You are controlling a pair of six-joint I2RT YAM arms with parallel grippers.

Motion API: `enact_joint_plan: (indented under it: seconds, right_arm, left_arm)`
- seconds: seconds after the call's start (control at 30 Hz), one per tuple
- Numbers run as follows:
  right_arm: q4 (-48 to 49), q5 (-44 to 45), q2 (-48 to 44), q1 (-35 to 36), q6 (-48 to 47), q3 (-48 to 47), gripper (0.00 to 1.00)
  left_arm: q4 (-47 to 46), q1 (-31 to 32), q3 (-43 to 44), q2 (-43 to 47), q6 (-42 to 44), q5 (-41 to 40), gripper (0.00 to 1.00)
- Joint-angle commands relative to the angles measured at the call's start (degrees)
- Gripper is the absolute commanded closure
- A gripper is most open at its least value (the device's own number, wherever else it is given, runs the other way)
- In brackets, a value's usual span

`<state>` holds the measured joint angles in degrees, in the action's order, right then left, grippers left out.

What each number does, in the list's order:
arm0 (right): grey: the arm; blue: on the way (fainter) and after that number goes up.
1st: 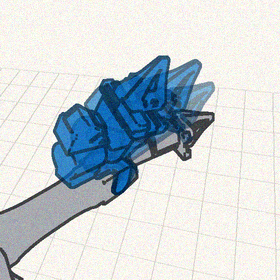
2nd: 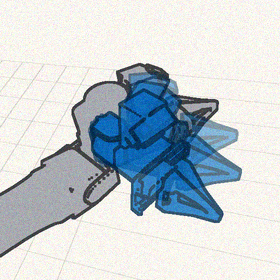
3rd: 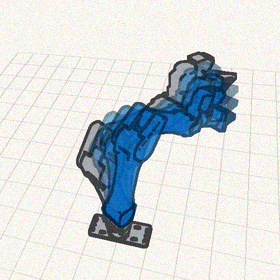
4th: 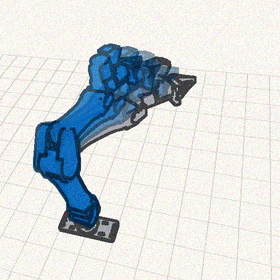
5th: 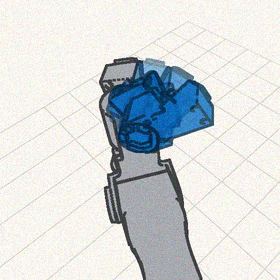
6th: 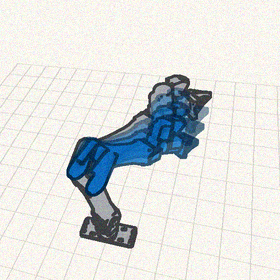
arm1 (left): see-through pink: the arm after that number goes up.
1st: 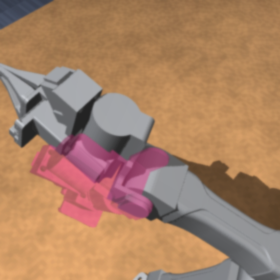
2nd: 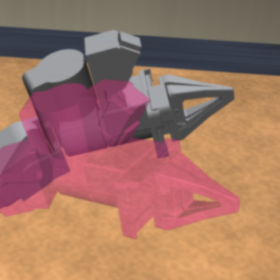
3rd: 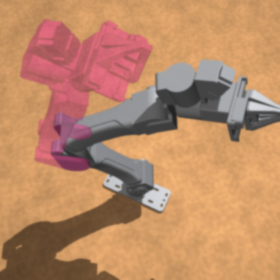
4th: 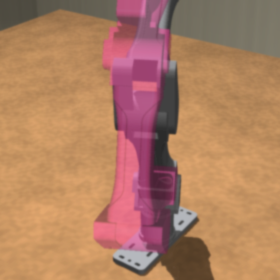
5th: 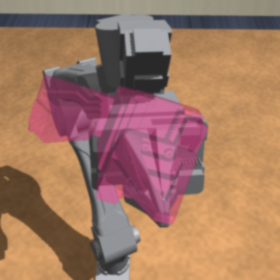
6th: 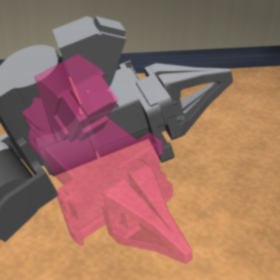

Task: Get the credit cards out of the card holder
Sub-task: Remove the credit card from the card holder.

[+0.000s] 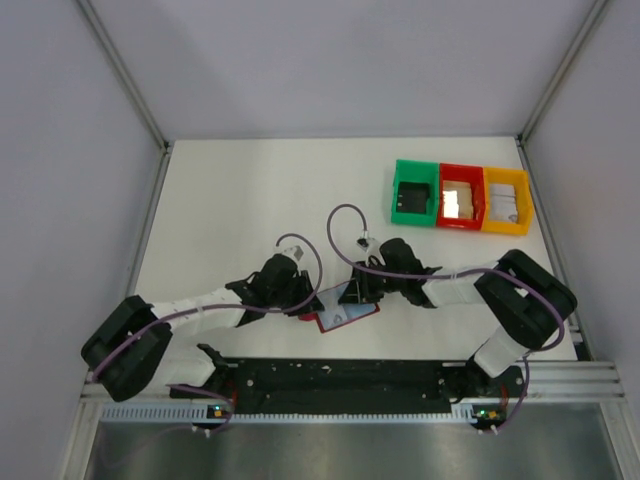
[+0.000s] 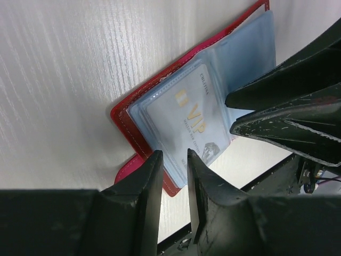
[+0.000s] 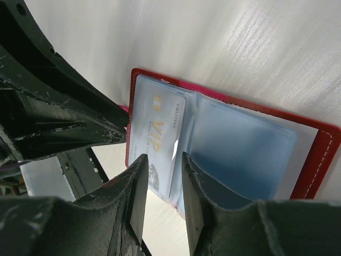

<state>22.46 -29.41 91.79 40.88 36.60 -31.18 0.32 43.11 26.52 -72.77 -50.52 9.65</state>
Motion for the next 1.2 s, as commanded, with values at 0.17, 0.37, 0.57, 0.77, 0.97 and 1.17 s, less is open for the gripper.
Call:
enact_joint_plan:
  seconds: [0.17, 0.37, 0.57, 0.77, 0.97, 1.17]
  right_arm:
    - [2.9, -3.2, 3.7, 0.6, 0.2, -1.6, 0.68]
    - [6.2, -5.5, 4.8, 0.7, 2.1, -0.8, 0.72]
    - [10.3, -8.6, 4.7, -0.2, 3.7, 0.2, 0.84]
    - [14.7, -11.6, 4.8, -4.2, 4.7, 3.2, 1.00]
    - [13.4, -14.1, 4.9, -6.3, 2.3, 3.5, 1.00]
    - [12.3, -15.1, 5.7, -9.9, 1.1, 4.3, 1.00]
  left_arm:
    - [-4.5, 0.2, -2.9, -3.6, -0.7, 0.6, 0.85]
    - [-5.7, 0.2, -5.2, -4.0, -1.7, 0.9, 0.93]
    - [-5.0, 0.2, -6.2, -4.0, -1.4, -0.2, 0.94]
    - [-4.9, 0.2, -7.7, -4.1, -1.4, -0.5, 1.00]
    - [-3.7, 0.2, -8.4, -2.3, -1.2, -1.5, 1.00]
    - [-3.0, 0.2, -8.5, -1.8, -1.3, -1.7, 1.00]
